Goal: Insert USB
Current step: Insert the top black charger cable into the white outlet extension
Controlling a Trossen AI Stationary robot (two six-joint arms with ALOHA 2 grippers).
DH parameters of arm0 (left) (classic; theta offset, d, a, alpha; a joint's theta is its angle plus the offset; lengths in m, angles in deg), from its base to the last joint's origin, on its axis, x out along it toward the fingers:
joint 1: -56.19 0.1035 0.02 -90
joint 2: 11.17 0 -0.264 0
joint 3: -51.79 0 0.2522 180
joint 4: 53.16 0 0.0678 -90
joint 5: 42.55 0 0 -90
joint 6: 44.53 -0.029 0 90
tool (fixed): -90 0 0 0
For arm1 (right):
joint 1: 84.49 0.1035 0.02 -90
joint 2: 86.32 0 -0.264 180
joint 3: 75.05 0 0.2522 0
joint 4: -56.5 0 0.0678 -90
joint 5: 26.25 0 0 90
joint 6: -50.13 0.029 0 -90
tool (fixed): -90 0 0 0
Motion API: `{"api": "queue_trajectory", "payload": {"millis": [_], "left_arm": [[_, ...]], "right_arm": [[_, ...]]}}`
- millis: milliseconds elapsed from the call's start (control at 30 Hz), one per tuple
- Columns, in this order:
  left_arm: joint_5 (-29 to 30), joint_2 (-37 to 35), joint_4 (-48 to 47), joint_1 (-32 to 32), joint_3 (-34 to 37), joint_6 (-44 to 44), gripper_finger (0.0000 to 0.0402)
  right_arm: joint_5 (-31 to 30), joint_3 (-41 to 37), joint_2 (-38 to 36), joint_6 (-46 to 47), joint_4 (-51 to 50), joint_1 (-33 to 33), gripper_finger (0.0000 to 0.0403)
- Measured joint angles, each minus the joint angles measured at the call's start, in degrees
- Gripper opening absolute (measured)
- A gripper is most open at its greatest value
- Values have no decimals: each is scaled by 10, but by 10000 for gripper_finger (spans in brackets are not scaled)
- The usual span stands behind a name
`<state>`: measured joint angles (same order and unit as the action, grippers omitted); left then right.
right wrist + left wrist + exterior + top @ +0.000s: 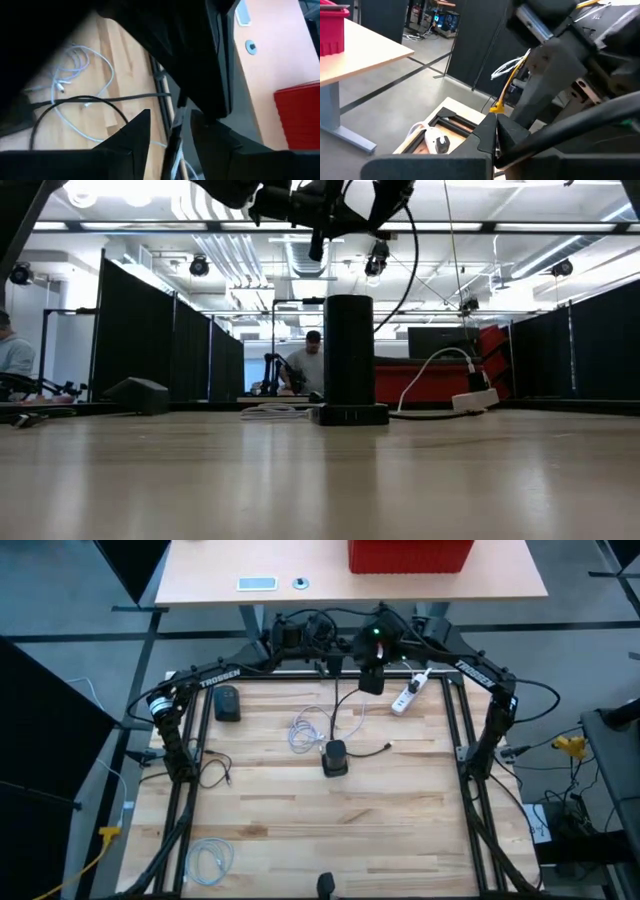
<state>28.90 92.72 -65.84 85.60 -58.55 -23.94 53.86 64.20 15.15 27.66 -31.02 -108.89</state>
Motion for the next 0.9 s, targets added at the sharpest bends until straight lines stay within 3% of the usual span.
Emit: {"api": "queue_trajectory", "payload": {"millis": [700, 900], "left_arm": [[-5, -2, -3, -2, 4, -30, 6], [-53, -24, -4, 1, 3, -86, 51]], "right_arm": [[-16, -1, 0, 43, 15, 6, 5], [30, -1, -38, 66, 22, -25, 2]]}}
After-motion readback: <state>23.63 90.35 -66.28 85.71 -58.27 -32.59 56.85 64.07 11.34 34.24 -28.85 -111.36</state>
